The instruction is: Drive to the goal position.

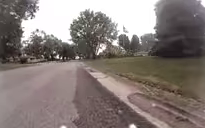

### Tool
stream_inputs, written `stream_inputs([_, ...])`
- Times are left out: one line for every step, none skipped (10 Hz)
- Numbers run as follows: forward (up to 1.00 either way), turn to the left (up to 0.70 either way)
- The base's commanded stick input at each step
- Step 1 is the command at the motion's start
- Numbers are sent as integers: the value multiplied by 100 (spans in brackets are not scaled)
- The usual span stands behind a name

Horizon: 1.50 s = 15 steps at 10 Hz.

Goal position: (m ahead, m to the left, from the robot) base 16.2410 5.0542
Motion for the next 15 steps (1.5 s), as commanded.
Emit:
stream_inputs([50,0])
stream_inputs([50,0])
stream_inputs([50,0])
stream_inputs([50,0])
stream_inputs([50,0])
stream_inputs([50,0])
stream_inputs([50,0])
stream_inputs([50,0])
stream_inputs([50,0])
stream_inputs([50,0])
stream_inputs([50,0])
stream_inputs([50,0])
stream_inputs([50,0])
stream_inputs([50,0])
stream_inputs([50,-16])
